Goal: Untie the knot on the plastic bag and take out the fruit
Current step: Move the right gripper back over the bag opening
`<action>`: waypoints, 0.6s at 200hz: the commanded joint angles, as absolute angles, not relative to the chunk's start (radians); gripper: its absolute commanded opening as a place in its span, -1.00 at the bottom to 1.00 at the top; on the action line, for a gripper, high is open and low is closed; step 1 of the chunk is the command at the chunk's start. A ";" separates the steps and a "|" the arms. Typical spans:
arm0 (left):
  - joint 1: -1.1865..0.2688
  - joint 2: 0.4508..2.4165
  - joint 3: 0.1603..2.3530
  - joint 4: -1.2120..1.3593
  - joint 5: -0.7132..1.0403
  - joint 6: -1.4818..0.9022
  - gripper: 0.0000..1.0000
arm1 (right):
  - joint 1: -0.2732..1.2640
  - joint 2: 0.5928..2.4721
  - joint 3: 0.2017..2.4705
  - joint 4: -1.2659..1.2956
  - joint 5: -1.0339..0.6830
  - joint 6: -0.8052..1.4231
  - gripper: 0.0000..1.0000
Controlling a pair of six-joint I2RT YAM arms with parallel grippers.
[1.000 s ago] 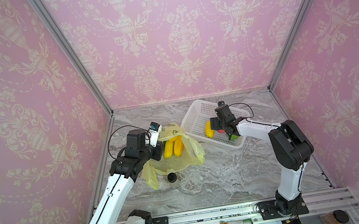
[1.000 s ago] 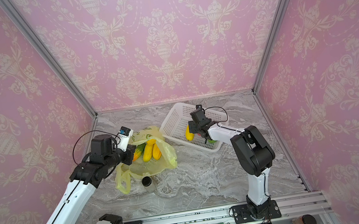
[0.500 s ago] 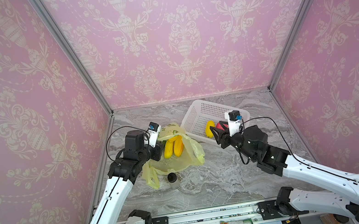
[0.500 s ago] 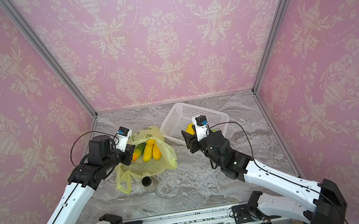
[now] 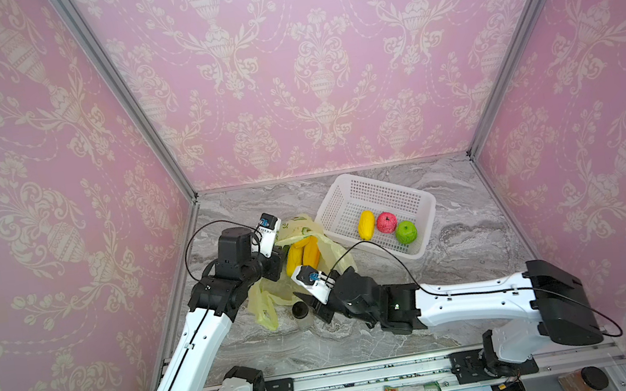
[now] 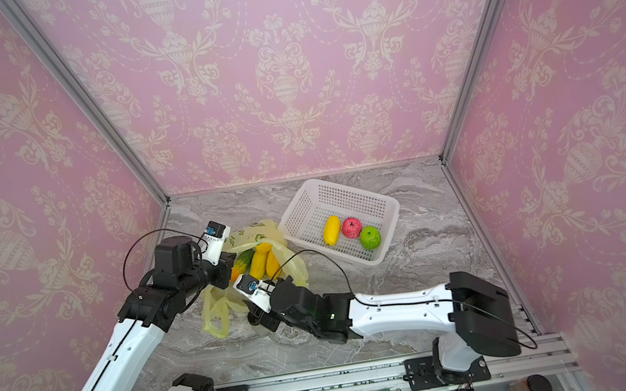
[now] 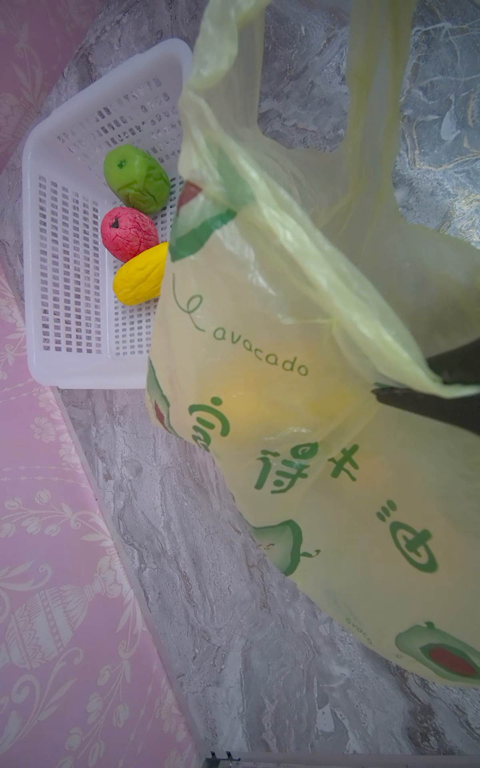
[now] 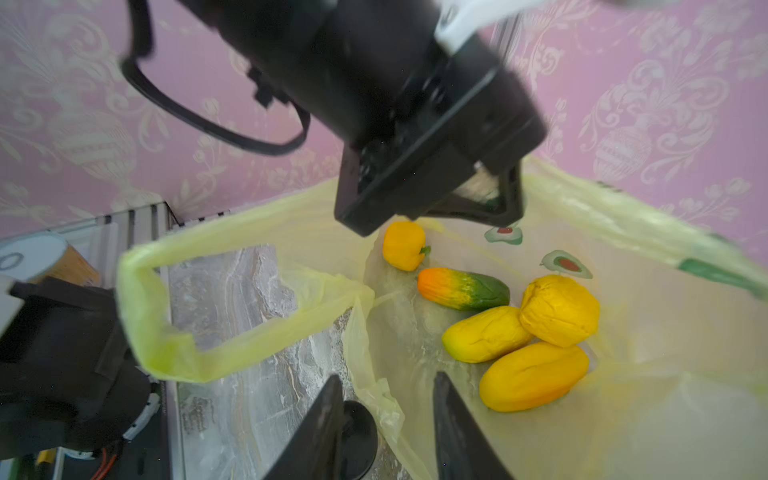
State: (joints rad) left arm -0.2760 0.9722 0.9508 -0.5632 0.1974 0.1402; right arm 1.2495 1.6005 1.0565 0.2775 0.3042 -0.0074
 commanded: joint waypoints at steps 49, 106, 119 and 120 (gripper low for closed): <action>-0.278 0.954 0.948 -0.563 0.202 0.156 -1.00 | 1.147 1.936 1.366 0.140 0.366 0.131 -0.45; -0.278 0.954 0.952 -0.571 0.156 0.153 -1.00 | 1.117 1.966 1.277 0.296 0.315 0.149 -0.48; -0.278 0.955 0.953 -0.570 0.152 0.149 -1.00 | 1.117 1.942 1.221 0.375 0.279 0.129 -0.48; -0.279 0.955 0.952 -0.570 0.153 0.148 -1.00 | 1.118 1.941 1.219 0.380 0.276 0.127 -0.48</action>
